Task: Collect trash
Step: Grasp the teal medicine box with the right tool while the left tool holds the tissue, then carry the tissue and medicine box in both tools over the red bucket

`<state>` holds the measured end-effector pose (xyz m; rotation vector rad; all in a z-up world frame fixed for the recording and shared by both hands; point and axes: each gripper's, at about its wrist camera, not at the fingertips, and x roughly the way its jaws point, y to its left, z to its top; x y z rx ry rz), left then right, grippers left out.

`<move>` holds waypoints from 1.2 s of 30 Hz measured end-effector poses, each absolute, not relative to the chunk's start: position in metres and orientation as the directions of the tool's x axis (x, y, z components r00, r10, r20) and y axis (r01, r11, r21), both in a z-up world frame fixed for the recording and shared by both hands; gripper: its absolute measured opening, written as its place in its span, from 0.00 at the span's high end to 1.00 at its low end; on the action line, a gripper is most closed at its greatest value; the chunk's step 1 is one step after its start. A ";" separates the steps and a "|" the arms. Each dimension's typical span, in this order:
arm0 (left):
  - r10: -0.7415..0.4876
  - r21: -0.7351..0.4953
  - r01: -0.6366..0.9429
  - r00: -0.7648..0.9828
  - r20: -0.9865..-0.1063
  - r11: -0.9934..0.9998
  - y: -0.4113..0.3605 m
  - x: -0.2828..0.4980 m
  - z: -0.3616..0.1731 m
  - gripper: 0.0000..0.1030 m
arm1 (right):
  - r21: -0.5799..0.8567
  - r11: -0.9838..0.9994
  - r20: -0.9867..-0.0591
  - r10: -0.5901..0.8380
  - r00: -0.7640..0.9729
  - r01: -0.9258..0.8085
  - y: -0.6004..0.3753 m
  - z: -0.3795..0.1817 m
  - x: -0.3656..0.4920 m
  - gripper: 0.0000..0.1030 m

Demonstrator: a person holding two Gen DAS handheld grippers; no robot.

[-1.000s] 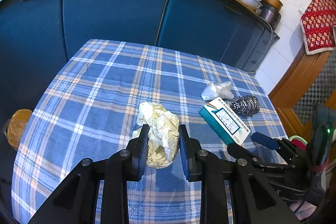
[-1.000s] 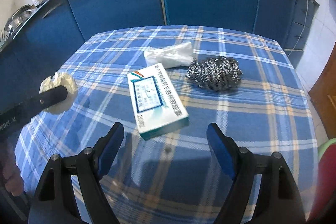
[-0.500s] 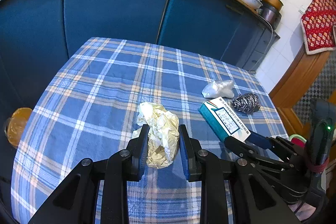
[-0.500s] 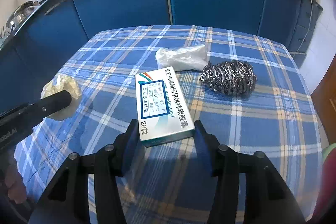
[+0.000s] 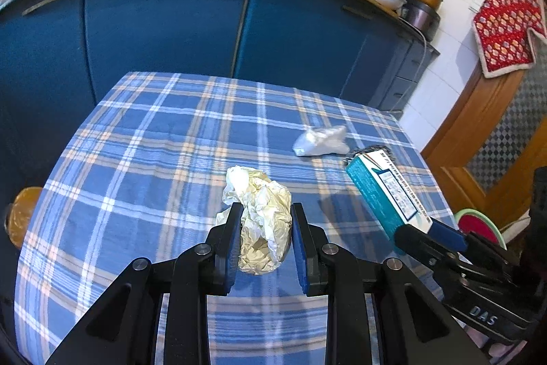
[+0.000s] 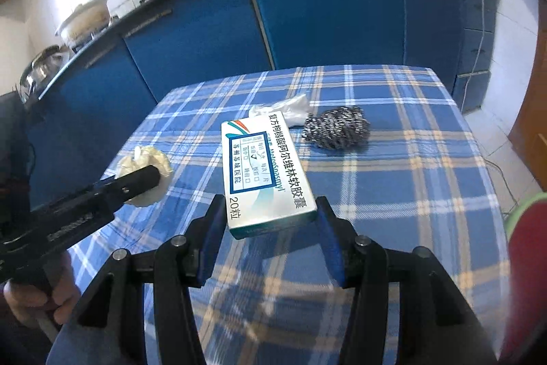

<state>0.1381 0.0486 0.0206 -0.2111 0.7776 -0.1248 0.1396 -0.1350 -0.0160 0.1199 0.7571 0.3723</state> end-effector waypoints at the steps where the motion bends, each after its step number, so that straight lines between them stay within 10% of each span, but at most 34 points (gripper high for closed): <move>1: -0.192 -0.234 0.039 0.707 -0.680 0.971 0.046 0.137 0.021 0.74 | 0.245 0.928 -0.643 0.373 0.670 -0.282 -0.139 -0.014 0.135 0.47; 36: -0.450 -0.150 0.474 0.620 -0.643 0.868 -0.143 0.106 0.062 0.74 | 0.344 0.931 -0.557 0.095 0.825 0.125 -0.312 0.001 0.011 0.47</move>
